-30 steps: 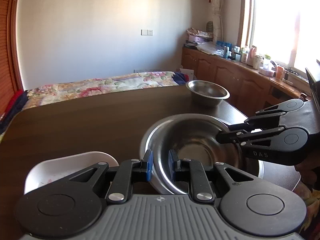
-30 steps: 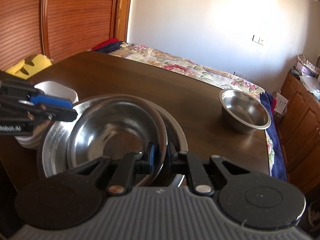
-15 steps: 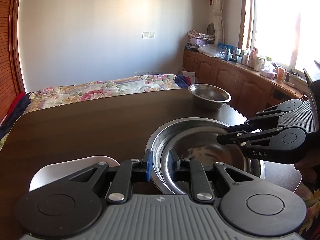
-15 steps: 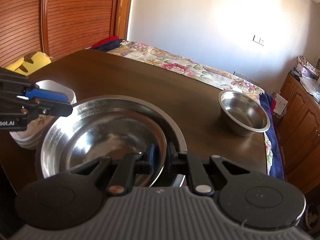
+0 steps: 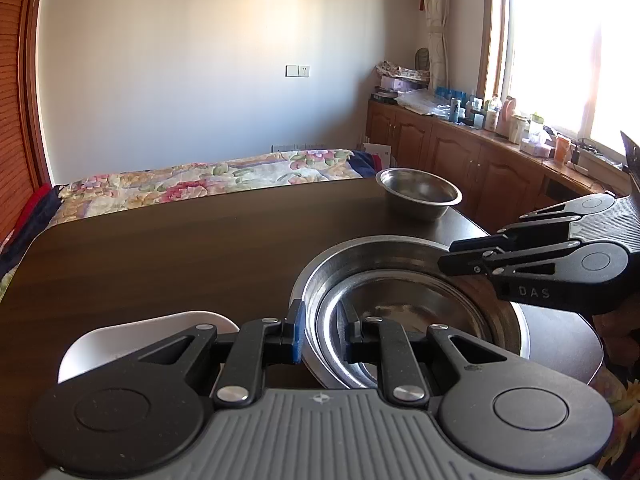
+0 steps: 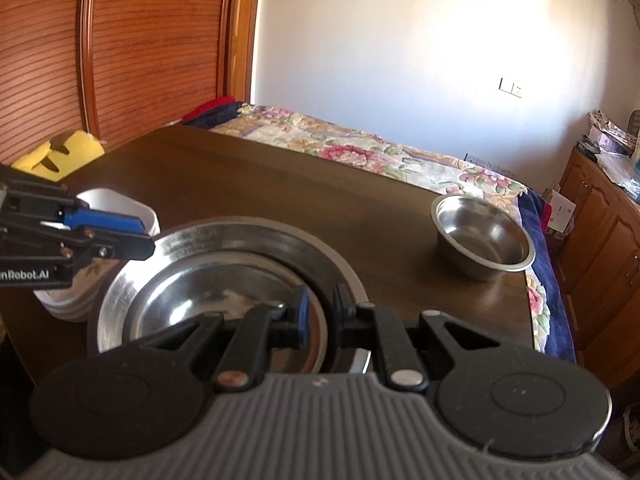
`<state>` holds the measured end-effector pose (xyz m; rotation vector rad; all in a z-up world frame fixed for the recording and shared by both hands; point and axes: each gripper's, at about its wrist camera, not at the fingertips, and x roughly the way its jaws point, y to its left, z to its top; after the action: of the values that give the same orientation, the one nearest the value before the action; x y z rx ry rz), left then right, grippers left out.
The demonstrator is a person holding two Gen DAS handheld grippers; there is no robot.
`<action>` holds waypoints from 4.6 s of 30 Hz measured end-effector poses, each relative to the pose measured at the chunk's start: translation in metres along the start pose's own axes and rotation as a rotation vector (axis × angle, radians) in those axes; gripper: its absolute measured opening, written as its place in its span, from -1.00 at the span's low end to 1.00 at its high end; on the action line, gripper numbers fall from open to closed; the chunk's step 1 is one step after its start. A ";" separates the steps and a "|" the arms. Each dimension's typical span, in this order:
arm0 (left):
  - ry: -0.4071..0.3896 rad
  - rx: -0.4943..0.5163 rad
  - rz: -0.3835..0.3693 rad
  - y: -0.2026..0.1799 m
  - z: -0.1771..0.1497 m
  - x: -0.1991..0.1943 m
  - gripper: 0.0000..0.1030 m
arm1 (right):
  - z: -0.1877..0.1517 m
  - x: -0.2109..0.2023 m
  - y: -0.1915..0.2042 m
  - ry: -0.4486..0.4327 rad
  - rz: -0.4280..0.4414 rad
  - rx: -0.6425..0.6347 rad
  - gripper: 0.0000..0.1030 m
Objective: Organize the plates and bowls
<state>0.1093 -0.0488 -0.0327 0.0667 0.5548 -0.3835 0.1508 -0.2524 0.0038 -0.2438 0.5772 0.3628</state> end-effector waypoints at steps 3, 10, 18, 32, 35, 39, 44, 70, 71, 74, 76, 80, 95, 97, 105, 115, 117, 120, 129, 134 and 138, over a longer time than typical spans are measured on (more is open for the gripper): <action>-0.006 0.000 0.000 0.000 0.001 -0.001 -0.60 | 0.001 -0.004 -0.004 -0.017 -0.010 0.013 -0.72; -0.013 0.002 -0.001 -0.002 0.004 -0.002 -0.60 | 0.005 -0.013 -0.015 -0.054 -0.037 0.042 -0.72; -0.016 0.011 -0.011 -0.004 0.008 -0.002 -0.60 | 0.007 -0.017 -0.028 -0.082 -0.067 0.072 -0.72; -0.019 0.048 -0.030 -0.020 0.050 0.026 -0.60 | 0.015 0.004 -0.076 -0.095 -0.089 0.136 -0.72; -0.021 0.061 -0.023 -0.022 0.062 0.034 -0.60 | 0.017 0.010 -0.088 -0.098 -0.093 0.145 -0.72; -0.017 0.071 -0.021 -0.025 0.077 0.044 -0.60 | 0.018 0.017 -0.103 -0.107 -0.097 0.155 -0.72; -0.008 0.091 -0.018 -0.028 0.091 0.060 -0.60 | 0.017 0.026 -0.120 -0.120 -0.106 0.172 -0.72; 0.096 0.140 -0.068 -0.056 0.127 0.165 0.03 | -0.001 0.070 -0.178 -0.132 -0.124 0.264 -0.11; 0.100 0.143 -0.071 -0.057 0.128 0.169 0.02 | -0.001 0.071 -0.179 -0.129 -0.120 0.269 -0.11; 0.111 0.154 -0.081 -0.062 0.132 0.179 -0.01 | -0.002 0.075 -0.181 -0.123 -0.111 0.275 -0.11; 0.117 0.154 -0.089 -0.063 0.134 0.185 -0.05 | -0.004 0.076 -0.182 -0.122 -0.104 0.281 -0.11; 0.144 0.143 -0.103 -0.066 0.136 0.201 -0.11 | -0.006 0.080 -0.186 -0.118 -0.089 0.301 -0.11; 0.234 0.144 -0.116 -0.075 0.137 0.236 -0.20 | -0.010 0.089 -0.194 -0.099 -0.040 0.357 -0.11; 0.246 0.140 -0.118 -0.076 0.137 0.239 -0.21 | -0.011 0.090 -0.193 -0.096 -0.037 0.359 -0.11; 0.282 0.119 -0.140 -0.076 0.139 0.251 -0.36 | -0.014 0.093 -0.194 -0.080 -0.022 0.379 -0.12; 0.300 0.072 -0.158 -0.071 0.139 0.248 -0.60 | -0.016 0.095 -0.196 -0.066 0.012 0.442 -0.53; 0.293 0.073 -0.159 -0.071 0.140 0.244 -0.60 | -0.014 0.094 -0.195 -0.067 0.010 0.445 -0.55; 0.279 0.070 -0.159 -0.070 0.143 0.237 -0.60 | -0.012 0.089 -0.195 -0.073 0.014 0.450 -0.55; 0.228 0.070 -0.161 -0.066 0.153 0.211 -0.59 | 0.002 0.074 -0.191 -0.104 0.007 0.430 -0.55; 0.195 0.073 -0.164 -0.065 0.158 0.192 -0.59 | 0.009 0.061 -0.186 -0.126 0.002 0.415 -0.55; 0.165 0.073 -0.164 -0.063 0.163 0.174 -0.59 | 0.016 0.050 -0.182 -0.143 -0.002 0.402 -0.55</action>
<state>0.3036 -0.1924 0.0167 0.1247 0.7121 -0.5617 0.2703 -0.3994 0.0111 0.1674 0.4966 0.2524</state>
